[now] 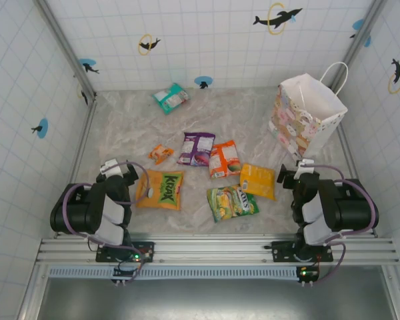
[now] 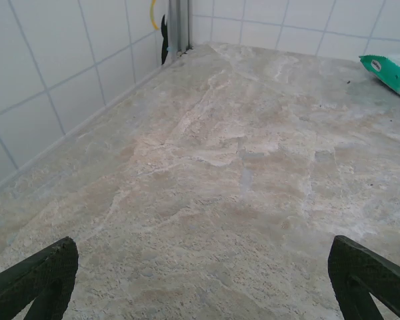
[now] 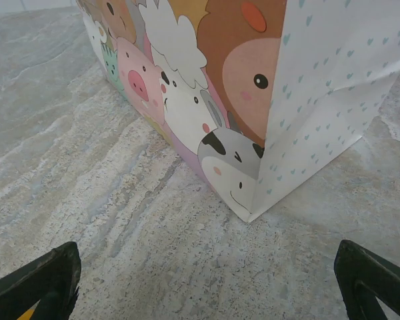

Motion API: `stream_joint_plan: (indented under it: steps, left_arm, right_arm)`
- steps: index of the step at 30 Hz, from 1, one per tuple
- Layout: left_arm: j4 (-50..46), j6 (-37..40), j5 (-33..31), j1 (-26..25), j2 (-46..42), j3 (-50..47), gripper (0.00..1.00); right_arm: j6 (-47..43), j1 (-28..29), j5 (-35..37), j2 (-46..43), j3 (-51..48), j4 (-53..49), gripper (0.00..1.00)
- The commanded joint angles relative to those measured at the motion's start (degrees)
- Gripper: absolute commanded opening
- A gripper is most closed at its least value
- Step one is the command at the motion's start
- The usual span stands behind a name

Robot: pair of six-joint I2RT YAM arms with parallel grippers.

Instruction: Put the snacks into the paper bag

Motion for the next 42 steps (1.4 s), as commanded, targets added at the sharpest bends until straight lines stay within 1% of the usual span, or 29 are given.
stream_joint_plan:
  steps: [1, 34, 35, 36, 37, 39, 40, 42]
  left_arm:
    - [0.1, -0.6, -0.7, 0.4, -0.5, -1.7, 0.98]
    - [0.9, -0.2, -0.8, 0.4, -0.7, -2.1, 0.98]
    - [0.8, 0.1, -1.5, -0.1, -1.2, -1.9, 0.97]
    - [-0.6, 0.6, -0.7, -0.4, -2.0, -1.9, 0.96]
    - [-0.3, 1.5, 0.1, -0.7, -2.4, -2.1, 0.94]
    - [-0.1, 1.8, -1.7, -1.3, -3.7, -2.5, 0.94]
    - [-1.8, 1.9, -4.1, -2.2, -5.2, -2.1, 0.94]
    - [-10.1, 2.6, -5.1, -3.5, -9.4, 0.6, 0.94]
  right_arm:
    - [0.0, 0.2, 1.1, -0.8, -0.3, 1.5, 1.0]
    - [-0.2, 0.3, 1.1, -1.4, -0.5, 1.8, 1.0]
    - [-0.6, 0.5, 0.8, -2.4, -0.4, 0.9, 1.0]
    - [-1.0, 0.7, 0.6, -3.8, -0.2, -0.9, 1.0]
    - [-1.2, 1.0, 0.5, -5.9, 0.4, -4.1, 1.0]
    - [-0.7, 1.2, -0.4, -10.6, 2.5, -12.7, 1.0]
    - [-0.5, 1.2, -1.2, -13.0, 3.9, -18.0, 1.0]
    - [-0.6, 1.3, -2.9, -17.5, 5.8, -26.5, 1.0]
